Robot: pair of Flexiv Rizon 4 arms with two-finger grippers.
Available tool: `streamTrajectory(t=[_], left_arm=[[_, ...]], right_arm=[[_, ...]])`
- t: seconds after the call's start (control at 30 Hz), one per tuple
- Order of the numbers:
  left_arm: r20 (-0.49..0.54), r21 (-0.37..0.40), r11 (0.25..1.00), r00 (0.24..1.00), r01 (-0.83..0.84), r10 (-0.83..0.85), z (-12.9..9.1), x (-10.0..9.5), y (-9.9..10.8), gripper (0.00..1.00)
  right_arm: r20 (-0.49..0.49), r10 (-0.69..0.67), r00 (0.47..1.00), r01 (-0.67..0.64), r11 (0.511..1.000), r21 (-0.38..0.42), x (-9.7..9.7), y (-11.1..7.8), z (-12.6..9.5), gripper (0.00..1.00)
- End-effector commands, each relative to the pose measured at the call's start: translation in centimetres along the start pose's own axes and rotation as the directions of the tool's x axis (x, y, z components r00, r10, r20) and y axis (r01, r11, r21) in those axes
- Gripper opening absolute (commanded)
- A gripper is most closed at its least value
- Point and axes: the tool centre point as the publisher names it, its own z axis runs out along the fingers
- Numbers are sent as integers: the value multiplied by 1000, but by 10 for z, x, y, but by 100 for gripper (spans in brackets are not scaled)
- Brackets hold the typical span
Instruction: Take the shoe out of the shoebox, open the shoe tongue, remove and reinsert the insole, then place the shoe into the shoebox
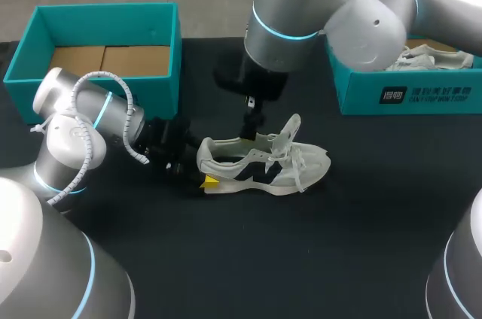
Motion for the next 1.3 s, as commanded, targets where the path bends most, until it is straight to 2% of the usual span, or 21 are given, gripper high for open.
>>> streamTrajectory(t=[0.03,0.1,0.17,0.2,0.23,0.27,0.33,0.47,0.57,1.03,1.1,1.3], left_arm=[[-2,-1,1000,1000,1,-1,3,-2,3,0],[-2,-1,1000,1000,1,-1,3,-2,3,0],[-2,-1,1000,1000,1,-1,3,-2,3,0],[-2,-1,1000,1000,1,-1,3,-2,3,0],[-2,-1,1000,1000,1,-1,3,-2,3,0],[-2,-1,1000,1000,1,-1,3,-2,3,0],[-2,-1,1000,1000,1,-1,3,-2,3,0],[-2,-1,1000,1000,1,-1,3,-2,3,0],[-2,-1,1000,1000,1,-1,3,-2,3,0],[-2,-1,1000,1000,1,-1,3,-2,3,0],[-2,-1,1000,1000,1,-1,3,-2,3,0],[-2,-1,1000,1000,1,-1,3,-2,3,0]], right_arm=[[-6,-1,1000,1,1000,-9,-2,-4,1,100],[-6,-1,1000,1,1000,-9,-2,-4,1,100],[-1,-13,1000,13,1000,-8,-7,0,10,100],[8,-18,1000,18,1000,-8,-9,2,14,77],[17,-19,1000,19,1000,-5,-10,3,16,47],[16,-19,1000,19,1000,-5,-11,5,19,38],[14,-22,1000,22,1000,-20,-12,7,25,2],[-9,-54,998,55,998,25,-12,12,32,0],[-17,-41,999,42,997,68,-11,7,37,0],[-17,-41,999,42,997,68,-11,7,37,0],[-48,-53,997,56,997,54,-12,10,49,0],[-32,-42,999,43,998,49,-4,3,70,0]])
